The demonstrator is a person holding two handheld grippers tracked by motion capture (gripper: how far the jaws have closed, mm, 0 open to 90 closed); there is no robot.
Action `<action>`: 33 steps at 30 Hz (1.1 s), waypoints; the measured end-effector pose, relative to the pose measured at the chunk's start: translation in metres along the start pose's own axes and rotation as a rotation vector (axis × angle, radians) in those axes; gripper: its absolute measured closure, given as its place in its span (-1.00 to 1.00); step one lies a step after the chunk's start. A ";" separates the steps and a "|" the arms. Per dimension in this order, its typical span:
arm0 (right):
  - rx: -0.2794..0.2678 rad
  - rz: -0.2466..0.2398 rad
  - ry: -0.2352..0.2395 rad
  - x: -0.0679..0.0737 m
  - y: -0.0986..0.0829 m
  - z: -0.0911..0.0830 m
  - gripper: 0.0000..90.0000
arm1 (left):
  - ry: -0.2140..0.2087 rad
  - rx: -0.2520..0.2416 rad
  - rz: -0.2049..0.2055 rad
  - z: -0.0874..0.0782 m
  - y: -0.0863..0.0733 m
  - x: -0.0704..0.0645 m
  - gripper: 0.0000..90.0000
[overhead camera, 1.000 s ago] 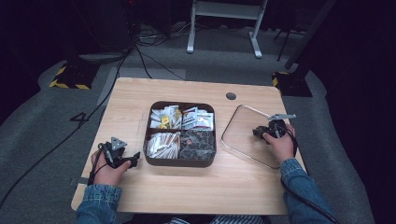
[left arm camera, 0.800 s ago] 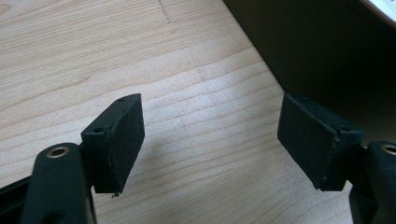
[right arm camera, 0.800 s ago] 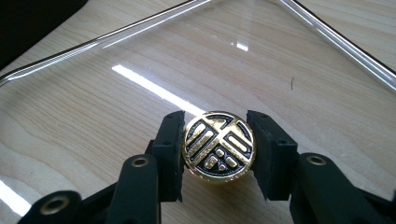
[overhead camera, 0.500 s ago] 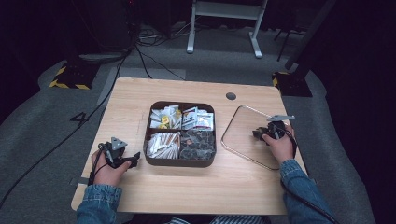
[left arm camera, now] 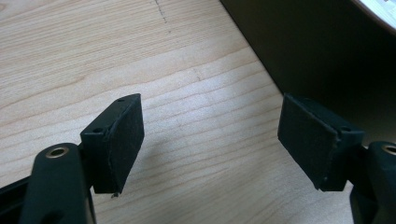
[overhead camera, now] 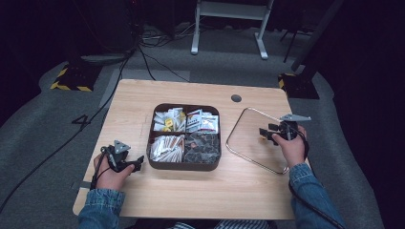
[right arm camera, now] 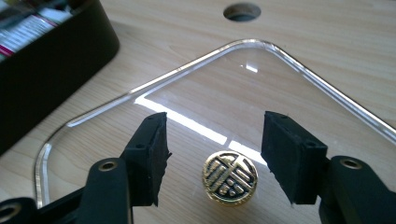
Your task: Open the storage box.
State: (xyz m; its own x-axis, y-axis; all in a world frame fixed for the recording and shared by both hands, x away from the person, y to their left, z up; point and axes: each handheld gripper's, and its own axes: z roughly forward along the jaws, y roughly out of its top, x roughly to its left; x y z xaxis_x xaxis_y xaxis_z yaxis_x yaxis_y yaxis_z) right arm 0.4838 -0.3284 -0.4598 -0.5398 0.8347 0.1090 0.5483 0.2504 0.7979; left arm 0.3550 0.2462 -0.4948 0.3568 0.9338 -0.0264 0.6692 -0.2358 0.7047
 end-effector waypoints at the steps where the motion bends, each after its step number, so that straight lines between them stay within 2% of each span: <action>1: -0.015 0.003 0.006 0.002 0.001 -0.003 -0.08 | 0.000 0.001 0.000 0.000 0.000 0.000 -0.49; 6: -0.128 0.043 0.029 0.008 0.000 -0.023 -0.08 | 0.000 0.022 -0.012 -0.001 -0.001 -0.003 -0.43; 9: -0.154 0.055 0.047 0.011 -0.002 -0.030 -0.08 | -0.012 0.018 -0.015 -0.004 0.000 -0.005 -0.39; 14: -0.140 0.057 0.062 0.015 -0.007 -0.034 -0.08 | -0.028 -0.008 -0.008 -0.012 0.006 -0.008 -0.39; 17: -0.138 0.050 0.065 0.015 -0.008 -0.036 -0.08 | -0.025 -0.045 0.002 -0.020 0.012 -0.009 -0.39; 19: -0.137 0.047 0.063 0.016 -0.009 -0.037 -0.08 | -0.023 -0.050 -0.009 -0.021 0.013 -0.010 -0.38; 20: -0.137 0.044 0.060 0.016 -0.010 -0.037 -0.08 | -0.035 -0.065 -0.017 -0.024 0.016 -0.010 -0.36; 22: -0.131 0.046 0.056 0.016 -0.011 -0.037 -0.08 | -0.037 -0.072 -0.015 -0.025 0.017 -0.010 -0.34; 25: -0.128 0.058 0.054 0.016 -0.014 -0.037 -0.08 | -0.040 -0.085 0.009 -0.027 0.022 -0.011 -0.30; 30: -0.116 0.052 0.045 0.016 -0.019 -0.038 -0.08 | -0.041 -0.099 -0.004 -0.031 0.032 -0.013 -0.20; 33: -0.122 0.062 0.043 0.017 -0.021 -0.041 -0.08 | -0.037 -0.105 -0.031 -0.036 0.037 -0.015 -0.16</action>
State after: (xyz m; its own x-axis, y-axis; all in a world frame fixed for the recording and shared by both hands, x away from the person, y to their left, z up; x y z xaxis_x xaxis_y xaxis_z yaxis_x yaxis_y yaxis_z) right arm 0.4369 -0.3398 -0.4508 -0.5358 0.8243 0.1831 0.5010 0.1358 0.8547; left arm 0.3511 0.2334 -0.4428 0.3622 0.9291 -0.0742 0.6089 -0.1756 0.7735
